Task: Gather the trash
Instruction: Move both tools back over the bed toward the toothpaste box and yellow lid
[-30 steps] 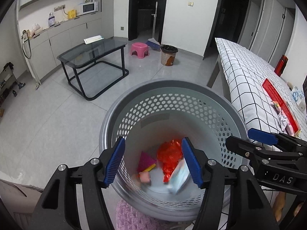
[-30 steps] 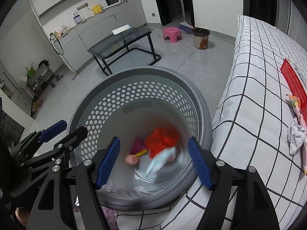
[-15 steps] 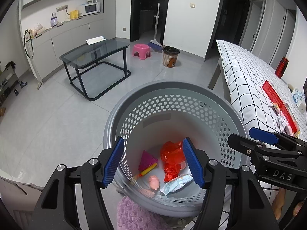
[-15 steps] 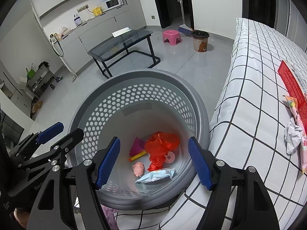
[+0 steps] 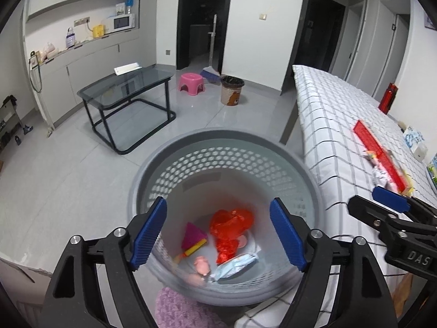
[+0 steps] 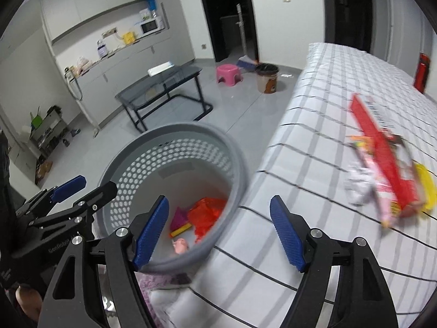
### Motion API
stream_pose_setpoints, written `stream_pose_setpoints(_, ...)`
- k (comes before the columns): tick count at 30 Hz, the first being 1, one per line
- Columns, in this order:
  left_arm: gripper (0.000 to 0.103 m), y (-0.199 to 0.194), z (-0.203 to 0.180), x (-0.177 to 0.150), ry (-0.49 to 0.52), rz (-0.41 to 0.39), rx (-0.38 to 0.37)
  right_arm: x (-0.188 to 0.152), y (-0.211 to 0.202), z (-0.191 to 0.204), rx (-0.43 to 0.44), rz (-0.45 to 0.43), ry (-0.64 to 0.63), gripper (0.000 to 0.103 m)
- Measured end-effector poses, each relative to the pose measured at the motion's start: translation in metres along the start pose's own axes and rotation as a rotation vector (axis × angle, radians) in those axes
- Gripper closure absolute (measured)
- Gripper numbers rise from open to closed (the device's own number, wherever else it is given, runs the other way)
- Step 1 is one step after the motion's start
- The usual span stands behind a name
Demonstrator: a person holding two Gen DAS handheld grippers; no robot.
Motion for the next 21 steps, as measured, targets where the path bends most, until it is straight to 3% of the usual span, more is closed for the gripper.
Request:
stream_pose_setpoints(13,0.016,-0.004,-0.110,0.047,0.082,-0.059,-0.124,0.017,-0.075,-0.162,-0.198,-0.120,0.129,0.027)
stream_pose_setpoints(21,0.013,0.002,-0.169,0.060,0.116,-0.054,-0.170,0.031,-0.081,-0.248,-0.290,-0.079,0.148,0.027)
Point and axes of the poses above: each gripper's, at about its wrist camera, not at the fingertips, and y roughly the way its jaws point, z to its left, x to its top, the point moved 10 cm from there along y, roughly the way its jaws point, and after that the axes turned 13 degrees about y, right-handed, at the moved point
